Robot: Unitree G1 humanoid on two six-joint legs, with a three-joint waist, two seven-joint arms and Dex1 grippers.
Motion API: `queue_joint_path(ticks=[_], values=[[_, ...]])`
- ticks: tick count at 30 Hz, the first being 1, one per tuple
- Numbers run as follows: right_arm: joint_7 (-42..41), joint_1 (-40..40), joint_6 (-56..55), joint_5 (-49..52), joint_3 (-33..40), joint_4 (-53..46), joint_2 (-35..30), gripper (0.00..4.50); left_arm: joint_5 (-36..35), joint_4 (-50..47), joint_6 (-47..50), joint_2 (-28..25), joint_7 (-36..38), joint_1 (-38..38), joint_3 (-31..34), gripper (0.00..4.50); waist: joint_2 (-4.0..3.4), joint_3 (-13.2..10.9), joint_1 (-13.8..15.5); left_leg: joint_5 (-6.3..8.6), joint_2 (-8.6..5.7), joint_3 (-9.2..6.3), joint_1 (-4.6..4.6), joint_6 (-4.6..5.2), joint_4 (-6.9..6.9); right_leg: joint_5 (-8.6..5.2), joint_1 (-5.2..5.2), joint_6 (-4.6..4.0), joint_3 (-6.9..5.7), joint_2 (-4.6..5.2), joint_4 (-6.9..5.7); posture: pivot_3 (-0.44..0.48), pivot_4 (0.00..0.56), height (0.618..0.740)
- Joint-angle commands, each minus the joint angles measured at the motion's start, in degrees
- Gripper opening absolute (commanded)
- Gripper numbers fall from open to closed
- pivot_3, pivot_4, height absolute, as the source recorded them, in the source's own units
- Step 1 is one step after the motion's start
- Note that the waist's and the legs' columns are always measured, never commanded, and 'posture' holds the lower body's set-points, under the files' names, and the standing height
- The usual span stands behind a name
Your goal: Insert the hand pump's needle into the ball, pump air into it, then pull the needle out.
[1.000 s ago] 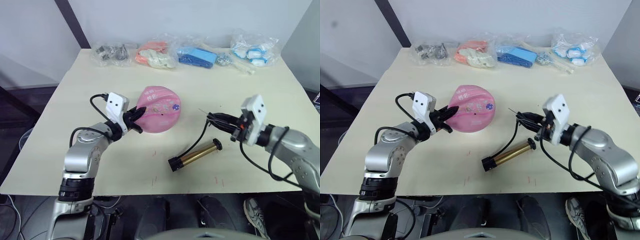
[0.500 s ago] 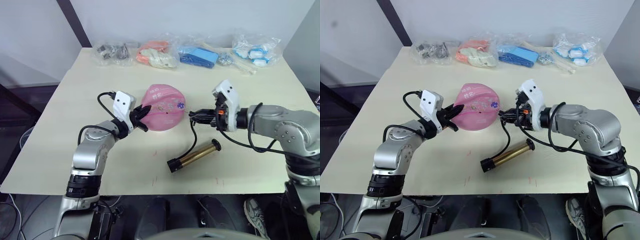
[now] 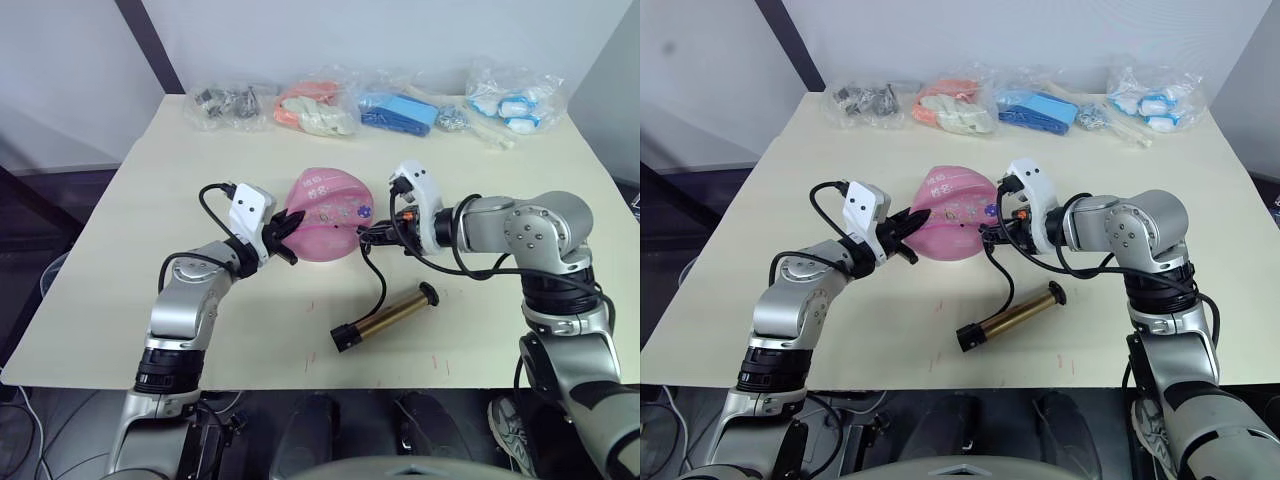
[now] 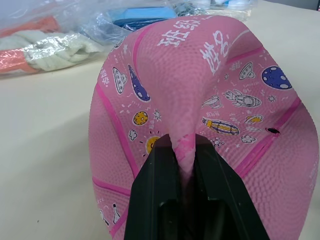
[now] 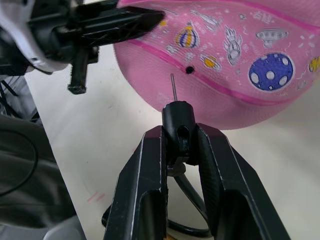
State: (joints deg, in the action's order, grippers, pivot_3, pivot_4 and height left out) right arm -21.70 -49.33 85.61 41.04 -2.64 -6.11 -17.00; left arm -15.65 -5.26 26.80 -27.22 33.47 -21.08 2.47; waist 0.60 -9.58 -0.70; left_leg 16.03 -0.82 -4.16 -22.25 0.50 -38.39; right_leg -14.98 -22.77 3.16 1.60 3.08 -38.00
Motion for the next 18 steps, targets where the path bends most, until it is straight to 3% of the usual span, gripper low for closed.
queue_joint_path(ticks=[1, 18], values=[[2.1, -3.6, 3.7, -1.2, 2.6, 3.2, 3.6, 0.34, 0.7, 0.2, -1.6, 0.7, 0.4, 0.5, -1.3, 0.05, -0.02, 0.0, 0.0, -0.01, -0.01, 0.00, 0.00, -0.01, 0.00, 0.00, -0.02, 0.00, 0.00, -0.01, -0.04, 0.000, 0.150, 0.740], [3.4, -6.4, 6.9, -4.7, 6.2, 7.0, 9.0, 0.34, 2.7, -0.2, -6.8, 1.0, 0.2, 2.1, -0.5, 0.05, -0.06, 0.0, -0.1, -0.19, -0.07, -0.07, -0.52, -0.23, -0.01, 0.01, -0.55, -0.01, -0.04, 0.01, -0.22, 0.000, 0.150, 0.740]])
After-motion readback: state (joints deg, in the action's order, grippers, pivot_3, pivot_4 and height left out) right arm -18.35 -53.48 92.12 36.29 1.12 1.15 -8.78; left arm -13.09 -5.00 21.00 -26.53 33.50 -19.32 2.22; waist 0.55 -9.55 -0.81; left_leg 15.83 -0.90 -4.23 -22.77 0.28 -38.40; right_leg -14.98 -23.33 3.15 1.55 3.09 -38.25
